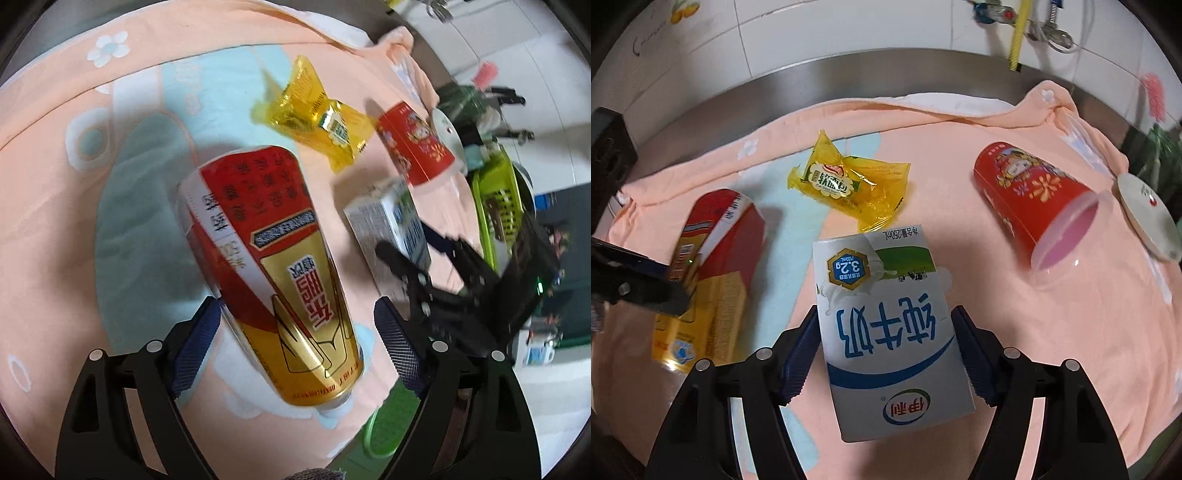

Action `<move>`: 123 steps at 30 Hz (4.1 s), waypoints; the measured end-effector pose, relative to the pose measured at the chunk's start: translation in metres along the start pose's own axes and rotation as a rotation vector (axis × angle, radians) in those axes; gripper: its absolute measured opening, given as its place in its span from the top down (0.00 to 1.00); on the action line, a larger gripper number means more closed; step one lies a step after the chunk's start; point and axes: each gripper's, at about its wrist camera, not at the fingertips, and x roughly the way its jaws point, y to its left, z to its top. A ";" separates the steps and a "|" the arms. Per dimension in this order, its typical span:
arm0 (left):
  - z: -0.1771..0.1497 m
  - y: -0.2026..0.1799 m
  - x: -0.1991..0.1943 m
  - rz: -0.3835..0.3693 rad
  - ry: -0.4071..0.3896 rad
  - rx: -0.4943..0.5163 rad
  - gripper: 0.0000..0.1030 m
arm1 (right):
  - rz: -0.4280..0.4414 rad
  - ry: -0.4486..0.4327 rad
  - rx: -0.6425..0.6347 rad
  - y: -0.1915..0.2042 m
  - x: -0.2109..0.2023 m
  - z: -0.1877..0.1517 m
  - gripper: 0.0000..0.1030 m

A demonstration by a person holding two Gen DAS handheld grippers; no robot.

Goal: Collect trash
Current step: 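Carry the milk carton into the basket and open the right tool while the left tool carries the drink carton, then lower the drink carton into the basket and open the left tool, then move both open tools back over the towel toward the last items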

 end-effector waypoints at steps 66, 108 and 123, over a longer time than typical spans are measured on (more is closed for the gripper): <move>-0.188 -0.215 0.089 -0.154 0.288 0.557 0.29 | -0.388 -0.126 0.652 -0.033 -0.240 -0.336 0.28; -0.267 -0.272 0.239 0.030 0.486 0.756 0.24 | -0.451 -0.325 0.777 -0.030 -0.317 -0.402 0.27; -0.208 -0.229 0.127 -0.035 0.262 0.709 0.24 | -0.386 -0.336 0.653 -0.015 -0.291 -0.331 0.23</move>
